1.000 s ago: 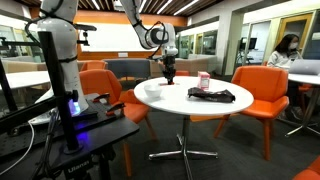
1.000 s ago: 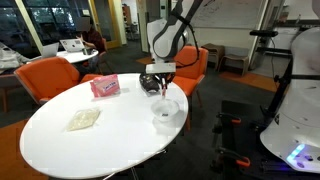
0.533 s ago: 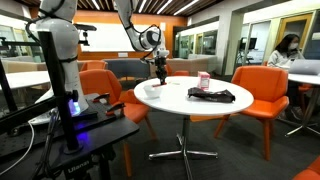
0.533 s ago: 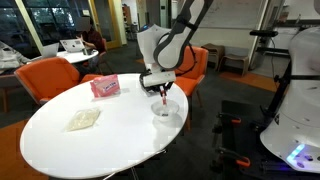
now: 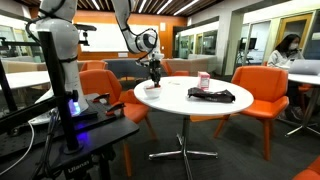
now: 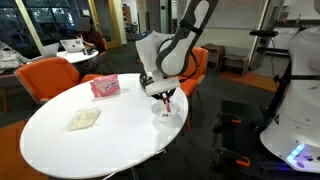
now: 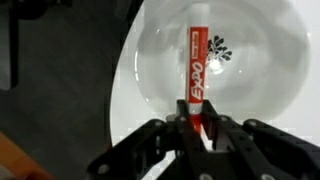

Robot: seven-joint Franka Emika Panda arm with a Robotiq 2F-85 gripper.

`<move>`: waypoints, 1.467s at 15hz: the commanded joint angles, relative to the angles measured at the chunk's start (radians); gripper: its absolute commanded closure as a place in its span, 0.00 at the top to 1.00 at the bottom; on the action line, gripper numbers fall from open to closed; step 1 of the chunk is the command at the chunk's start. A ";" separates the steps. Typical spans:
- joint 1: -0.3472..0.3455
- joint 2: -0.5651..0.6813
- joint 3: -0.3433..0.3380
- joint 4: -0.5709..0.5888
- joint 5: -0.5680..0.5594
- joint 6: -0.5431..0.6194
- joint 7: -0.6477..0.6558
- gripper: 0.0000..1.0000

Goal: Put the marker in the white bowl

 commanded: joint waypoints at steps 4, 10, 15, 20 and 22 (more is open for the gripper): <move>-0.013 -0.031 0.009 -0.016 -0.040 -0.016 0.029 0.61; -0.045 -0.125 0.049 -0.049 0.027 -0.049 -0.043 1.00; -0.089 -0.253 0.131 -0.092 0.114 -0.165 -0.288 1.00; -0.127 -0.383 0.173 -0.107 0.073 -0.252 -0.420 1.00; -0.141 -0.423 0.190 -0.110 0.090 -0.278 -0.487 1.00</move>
